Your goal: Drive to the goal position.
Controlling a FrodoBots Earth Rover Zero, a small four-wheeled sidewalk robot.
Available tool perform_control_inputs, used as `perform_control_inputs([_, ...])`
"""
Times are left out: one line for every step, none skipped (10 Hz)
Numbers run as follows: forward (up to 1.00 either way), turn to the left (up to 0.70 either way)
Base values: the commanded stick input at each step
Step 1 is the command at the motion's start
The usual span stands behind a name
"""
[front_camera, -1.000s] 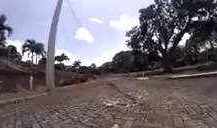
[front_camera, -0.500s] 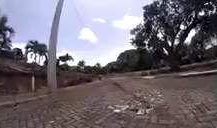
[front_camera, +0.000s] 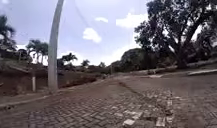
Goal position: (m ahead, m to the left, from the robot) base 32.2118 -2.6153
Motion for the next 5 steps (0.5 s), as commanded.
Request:
perform_control_inputs([0.70, 0.00])
perform_control_inputs([0.70, 0.00])
perform_control_inputs([0.70, 0.00])
perform_control_inputs([0.70, 0.00])
perform_control_inputs([0.70, 0.00])
